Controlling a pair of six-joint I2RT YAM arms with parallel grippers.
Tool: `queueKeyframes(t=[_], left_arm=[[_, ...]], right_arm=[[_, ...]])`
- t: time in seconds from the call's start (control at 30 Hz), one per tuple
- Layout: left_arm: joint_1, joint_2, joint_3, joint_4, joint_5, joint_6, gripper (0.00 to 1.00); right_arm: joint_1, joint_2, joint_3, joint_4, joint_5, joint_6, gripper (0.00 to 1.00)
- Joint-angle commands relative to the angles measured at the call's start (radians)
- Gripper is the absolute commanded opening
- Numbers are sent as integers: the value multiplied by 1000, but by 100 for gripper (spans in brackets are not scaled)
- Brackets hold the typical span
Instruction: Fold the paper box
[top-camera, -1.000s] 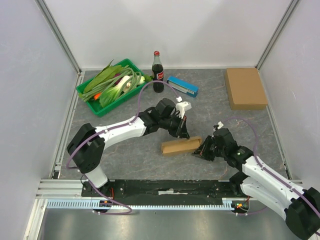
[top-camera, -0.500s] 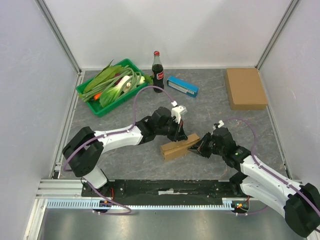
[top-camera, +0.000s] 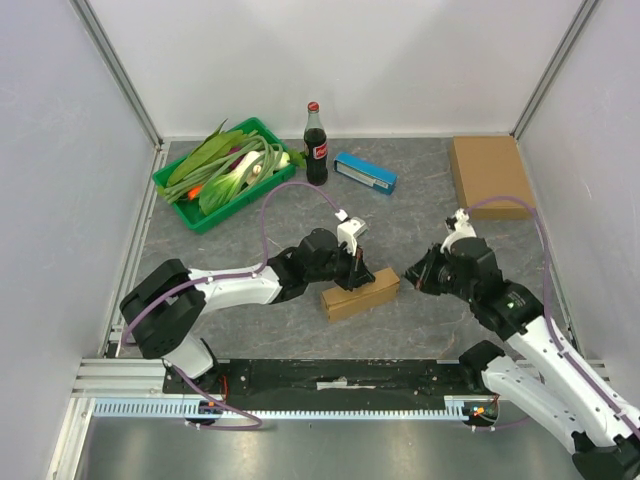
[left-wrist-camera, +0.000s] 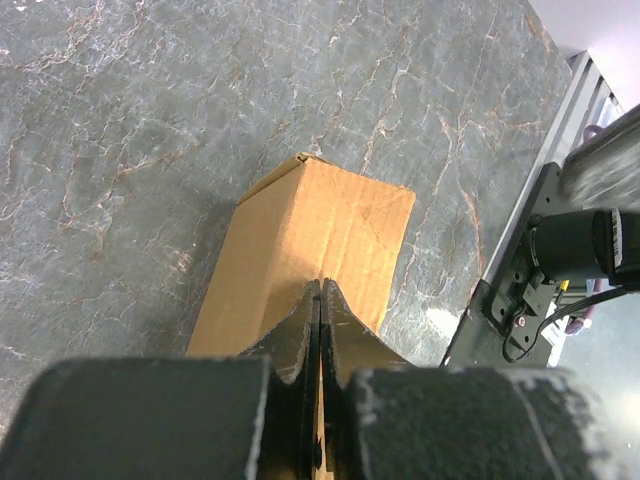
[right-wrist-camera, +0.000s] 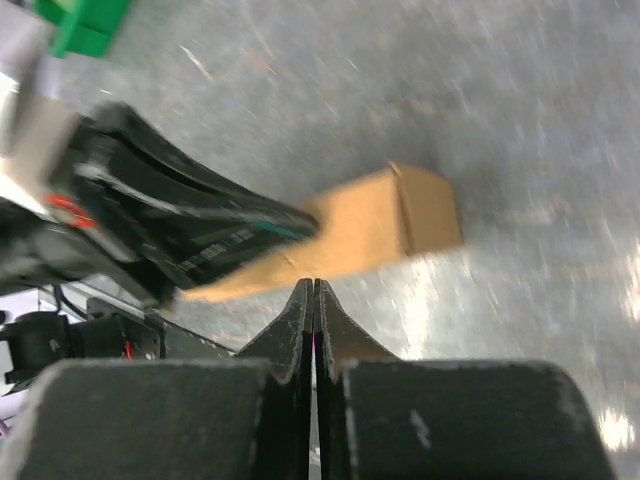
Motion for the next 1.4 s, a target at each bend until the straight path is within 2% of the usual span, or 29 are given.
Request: queueKeyframes(t=[0.0,0.03,0.07,0.13,0.17,0.23,0.27,0.3,0.43,0.5,0.53,0.57,0.67,0.73,0.8,0.9,0.97,1.07,1.17,1.23,1.37], left_arm=[[-6,15,-42,-85,-54,-10,2],[-8,14,-44,-85,-54,-11,2],[-8,9,-47,-82,-54,-11,2],[-6,0,-51,-80,-66,-14,2],[-6,-3,-56,-76,-68,-16,2],[-8,-6,-58,-74,-62,-18,2],[-8,-8,-58,-73,-60,-16,2],[-12,-9,-56,-71,-62,-16,2],[-11,-23,-50,-77,-42,-4,4],[-11,-51,-12,-130,-30,10,9],[-11,-65,5,-152,-30,12,12],[-9,-84,33,-171,-30,13,22],[4,-161,70,-246,-31,4,37],[18,-226,61,-263,2,-7,38],[43,-267,28,-273,18,-27,35],[70,-353,-44,-280,49,-50,24],[73,-407,-120,-225,91,-56,20],[73,-427,-217,-139,133,-90,13],[73,-399,-329,2,133,-111,11],[73,-372,-379,36,112,-116,10],[70,-348,-401,41,102,-107,6]], right_arm=[[-37,115,49,241,-99,-171,0],[-49,127,31,300,-184,-162,0],[-78,136,-36,449,-234,-148,0],[-114,152,-115,577,-297,-106,0],[-135,156,-208,646,-372,-87,0],[-224,149,-326,898,-458,24,0],[-277,146,-442,1050,-501,53,0],[-302,147,-481,1075,-507,67,0],[-355,155,-585,1120,-563,95,0],[-353,74,-528,971,-529,69,0],[-355,43,-488,889,-502,41,0],[-353,6,-404,753,-480,-29,0],[-353,37,-297,687,-506,-68,0],[-344,109,-292,757,-587,-24,0],[-286,167,-279,814,-596,12,0],[-179,209,-291,877,-561,59,0],[-158,225,-374,1014,-567,120,0],[-158,247,-474,1125,-563,156,0],[-158,281,-528,1150,-546,125,0],[-160,290,-529,1149,-553,115,0],[-158,238,-433,1028,-552,99,0]])
